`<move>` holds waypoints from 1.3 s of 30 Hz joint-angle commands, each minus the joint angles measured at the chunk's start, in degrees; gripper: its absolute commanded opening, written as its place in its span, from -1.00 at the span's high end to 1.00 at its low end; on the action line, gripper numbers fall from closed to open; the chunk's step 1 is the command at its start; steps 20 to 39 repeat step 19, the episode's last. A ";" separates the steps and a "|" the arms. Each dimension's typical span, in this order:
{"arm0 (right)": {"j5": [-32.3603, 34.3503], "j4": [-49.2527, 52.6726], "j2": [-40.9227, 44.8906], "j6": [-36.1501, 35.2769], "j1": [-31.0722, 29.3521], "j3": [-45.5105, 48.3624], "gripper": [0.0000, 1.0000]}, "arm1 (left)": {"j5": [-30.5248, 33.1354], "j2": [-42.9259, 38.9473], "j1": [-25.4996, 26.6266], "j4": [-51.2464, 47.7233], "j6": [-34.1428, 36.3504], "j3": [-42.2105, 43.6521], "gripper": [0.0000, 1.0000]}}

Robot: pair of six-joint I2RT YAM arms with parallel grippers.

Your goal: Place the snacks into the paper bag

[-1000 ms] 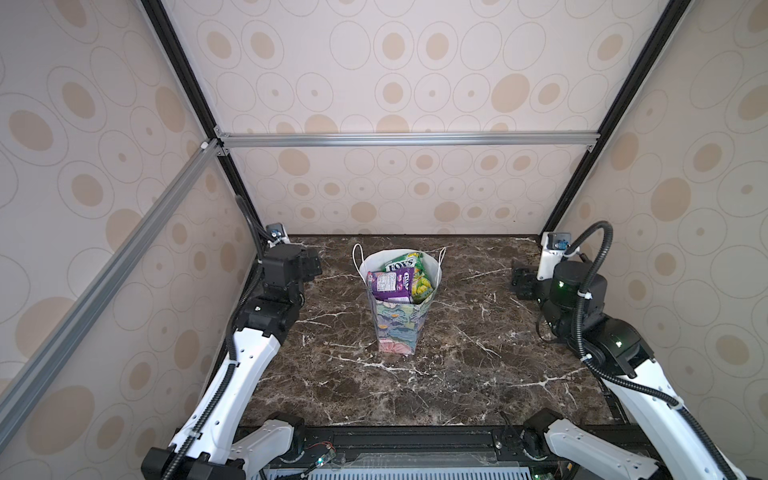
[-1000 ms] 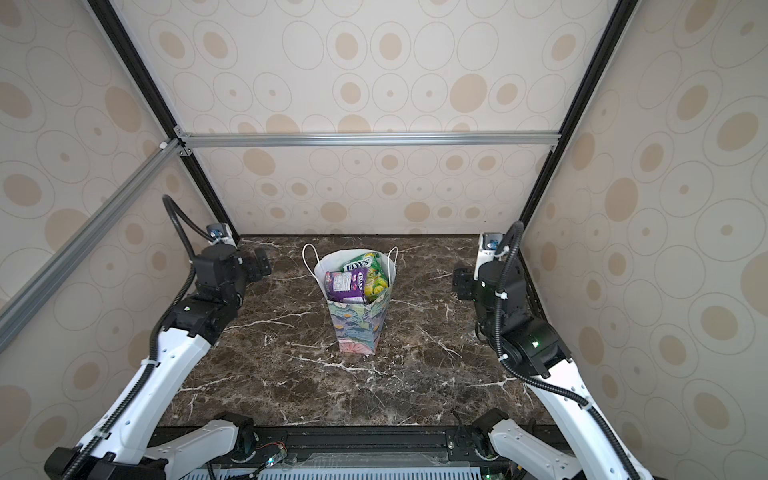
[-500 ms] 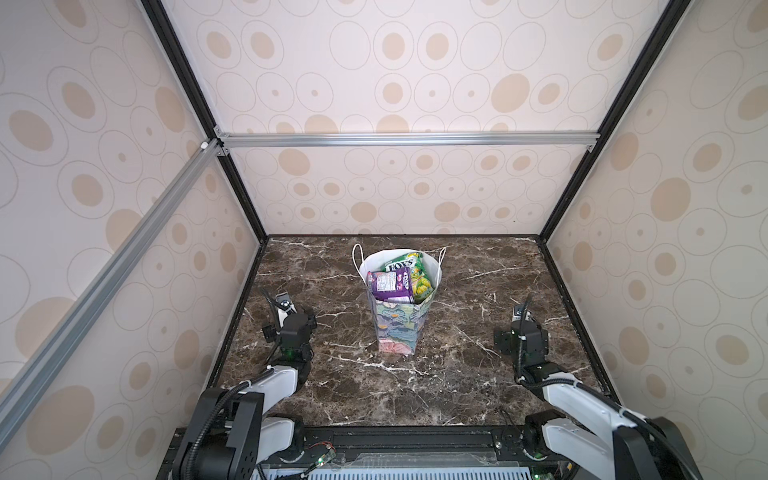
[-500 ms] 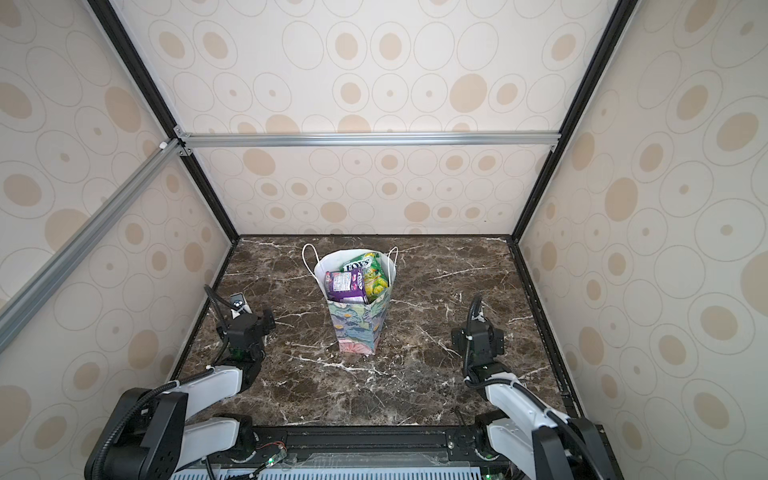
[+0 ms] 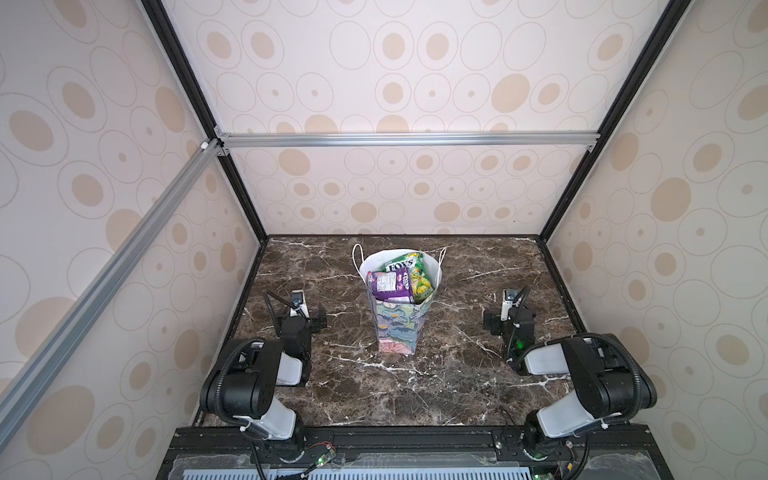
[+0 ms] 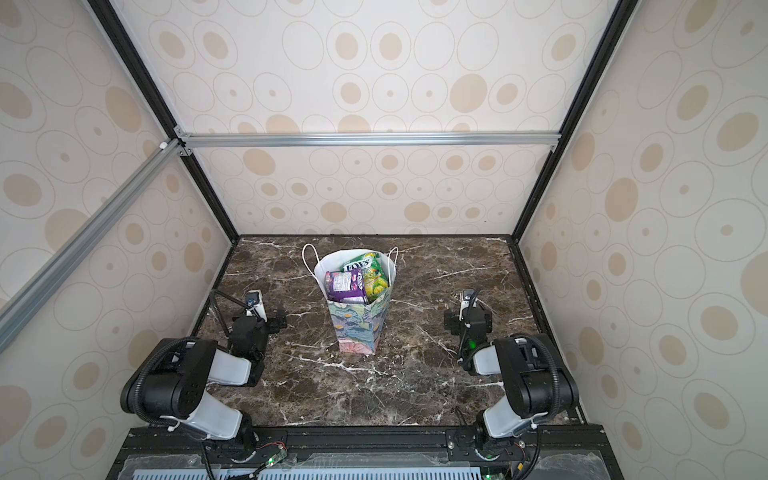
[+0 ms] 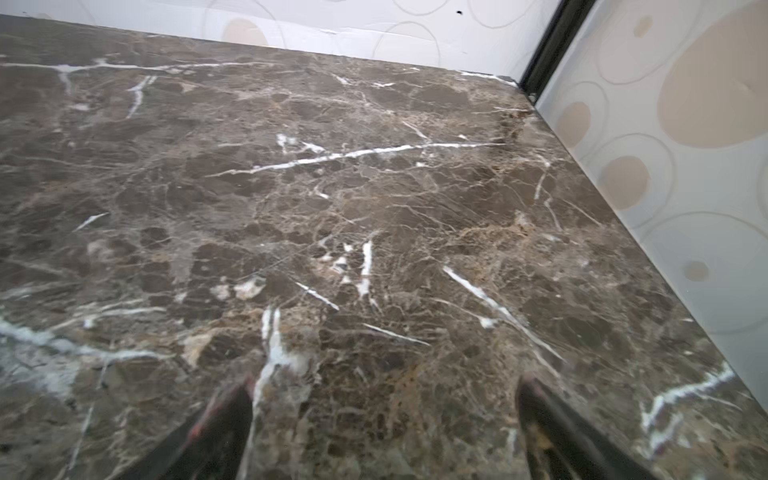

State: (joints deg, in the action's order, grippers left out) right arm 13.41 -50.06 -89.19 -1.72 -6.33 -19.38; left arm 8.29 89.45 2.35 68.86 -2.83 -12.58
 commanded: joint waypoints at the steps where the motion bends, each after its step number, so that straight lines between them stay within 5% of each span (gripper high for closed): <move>1: -3.92 1.63 0.77 -0.07 1.57 -3.69 -0.99 | -2.87 -0.52 -0.33 3.39 2.04 -1.64 -1.00; 39: -4.18 2.86 0.88 0.16 1.63 -4.17 -1.00 | -2.85 -0.32 -0.28 3.40 2.04 -1.75 -0.99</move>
